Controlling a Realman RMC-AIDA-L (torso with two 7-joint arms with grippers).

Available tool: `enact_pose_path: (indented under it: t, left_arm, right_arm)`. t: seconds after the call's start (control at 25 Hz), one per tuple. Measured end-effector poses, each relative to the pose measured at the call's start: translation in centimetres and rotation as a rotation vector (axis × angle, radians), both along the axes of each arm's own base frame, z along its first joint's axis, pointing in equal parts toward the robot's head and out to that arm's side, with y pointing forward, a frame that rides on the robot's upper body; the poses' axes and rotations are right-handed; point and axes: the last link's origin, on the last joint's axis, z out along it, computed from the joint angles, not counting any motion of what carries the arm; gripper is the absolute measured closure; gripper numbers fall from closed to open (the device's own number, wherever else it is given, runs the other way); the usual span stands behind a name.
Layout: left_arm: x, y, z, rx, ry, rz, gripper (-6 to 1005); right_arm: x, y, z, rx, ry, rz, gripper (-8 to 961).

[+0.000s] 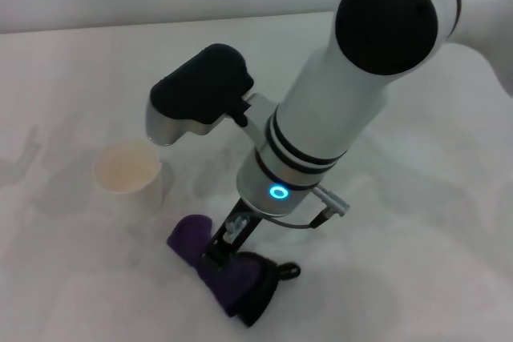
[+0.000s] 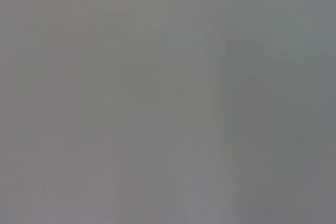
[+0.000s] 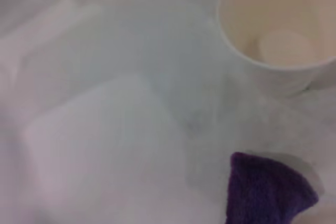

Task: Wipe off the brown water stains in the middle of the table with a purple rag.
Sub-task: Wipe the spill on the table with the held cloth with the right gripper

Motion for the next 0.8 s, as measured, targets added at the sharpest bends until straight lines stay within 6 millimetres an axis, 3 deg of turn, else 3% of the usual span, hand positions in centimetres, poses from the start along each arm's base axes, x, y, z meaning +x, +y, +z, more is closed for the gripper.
enact_pose_path:
  t: [0.32,0.6,0.8]
  left_arm:
    - [-0.5,-0.5,-0.1,0.001,0.02,0.016,119]
    - [-0.8,-0.8,-0.1,0.005,0.029,0.031,119]
    - [-0.8,-0.8,-0.1,0.005,0.027,0.03,119]
  right_arm:
    - [2.4,2.8,0.3,0.089,-0.11,-0.008,863]
    - [4.1,5.1,2.4,0.191,-0.237,-0.016,857]
    - [4.6,5.6,3.3,0.23,-0.298,-0.009,852]
